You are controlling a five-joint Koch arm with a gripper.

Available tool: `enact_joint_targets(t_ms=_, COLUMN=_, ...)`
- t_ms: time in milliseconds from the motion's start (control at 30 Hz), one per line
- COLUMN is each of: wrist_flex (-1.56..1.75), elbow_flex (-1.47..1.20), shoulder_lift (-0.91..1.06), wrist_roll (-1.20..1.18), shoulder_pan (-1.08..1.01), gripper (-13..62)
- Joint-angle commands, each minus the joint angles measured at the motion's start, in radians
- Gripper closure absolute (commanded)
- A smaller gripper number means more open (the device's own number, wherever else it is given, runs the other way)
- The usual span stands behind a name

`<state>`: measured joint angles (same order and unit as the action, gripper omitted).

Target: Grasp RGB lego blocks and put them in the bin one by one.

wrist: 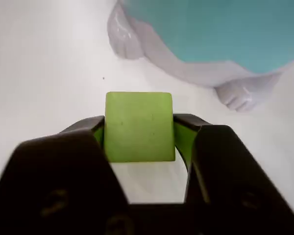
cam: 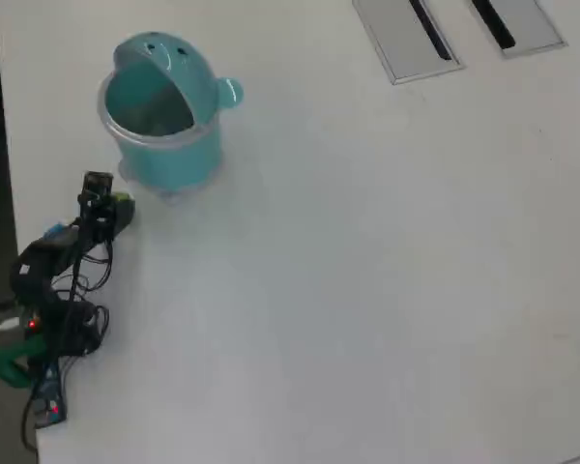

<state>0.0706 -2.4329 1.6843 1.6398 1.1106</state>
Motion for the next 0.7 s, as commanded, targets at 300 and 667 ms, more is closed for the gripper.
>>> enact_joint_targets(t_ms=300, wrist_flex=-0.141, elbow_flex=0.094, shoulder_lift=0.327, wrist_roll=-0.011, shoulder_pan=-0.044, gripper=43.9)
enact_joint_targets(t_ms=667, wrist_flex=-0.469, elbow_flex=0.514, shoulder_lift=0.446, wrist_roll=-0.054, shoulder_pan=-0.055, gripper=44.0)
